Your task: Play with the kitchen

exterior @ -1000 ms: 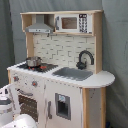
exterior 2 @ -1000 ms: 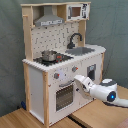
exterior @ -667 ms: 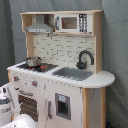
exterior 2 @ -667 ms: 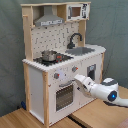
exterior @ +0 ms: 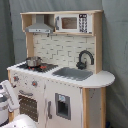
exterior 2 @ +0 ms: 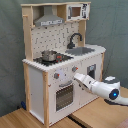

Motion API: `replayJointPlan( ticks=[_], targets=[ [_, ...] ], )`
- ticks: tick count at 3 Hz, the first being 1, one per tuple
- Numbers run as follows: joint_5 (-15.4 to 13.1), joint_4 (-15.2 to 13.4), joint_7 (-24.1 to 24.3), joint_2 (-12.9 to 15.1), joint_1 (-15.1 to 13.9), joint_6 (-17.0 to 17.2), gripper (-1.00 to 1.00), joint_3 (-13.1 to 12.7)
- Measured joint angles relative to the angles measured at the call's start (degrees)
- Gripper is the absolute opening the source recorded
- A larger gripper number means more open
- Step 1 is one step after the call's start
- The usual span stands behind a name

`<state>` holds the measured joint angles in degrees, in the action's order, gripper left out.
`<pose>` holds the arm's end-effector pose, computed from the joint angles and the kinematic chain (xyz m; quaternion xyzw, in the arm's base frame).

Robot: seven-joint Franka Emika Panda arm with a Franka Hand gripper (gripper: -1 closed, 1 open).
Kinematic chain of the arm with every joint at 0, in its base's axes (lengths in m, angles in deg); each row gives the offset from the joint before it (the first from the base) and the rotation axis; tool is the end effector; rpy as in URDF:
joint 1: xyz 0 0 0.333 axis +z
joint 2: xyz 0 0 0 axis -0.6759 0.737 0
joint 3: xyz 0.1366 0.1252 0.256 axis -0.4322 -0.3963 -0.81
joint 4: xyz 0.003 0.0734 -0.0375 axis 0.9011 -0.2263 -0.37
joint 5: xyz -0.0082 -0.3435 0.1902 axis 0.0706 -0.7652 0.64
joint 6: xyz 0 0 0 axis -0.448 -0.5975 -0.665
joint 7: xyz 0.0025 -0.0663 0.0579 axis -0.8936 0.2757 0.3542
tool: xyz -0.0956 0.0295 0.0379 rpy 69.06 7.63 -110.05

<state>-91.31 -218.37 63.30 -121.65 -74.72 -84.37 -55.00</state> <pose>0.2597 0.4374 0.2939 0.5638 0.4782 0.4898 0.4621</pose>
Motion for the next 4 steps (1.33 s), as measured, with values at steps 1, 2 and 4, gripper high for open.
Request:
replayJointPlan(
  ticks=[1,2,4],
  targets=[
    [0.0,0.01,-5.96,0.1,1.05,1.24,1.0,1.32],
    [0.0,0.03,-11.95,0.16,1.92,2.15,1.0,2.34],
    [0.0,0.31,-24.71,0.41,2.65,2.53,1.0,3.55]
  ],
)
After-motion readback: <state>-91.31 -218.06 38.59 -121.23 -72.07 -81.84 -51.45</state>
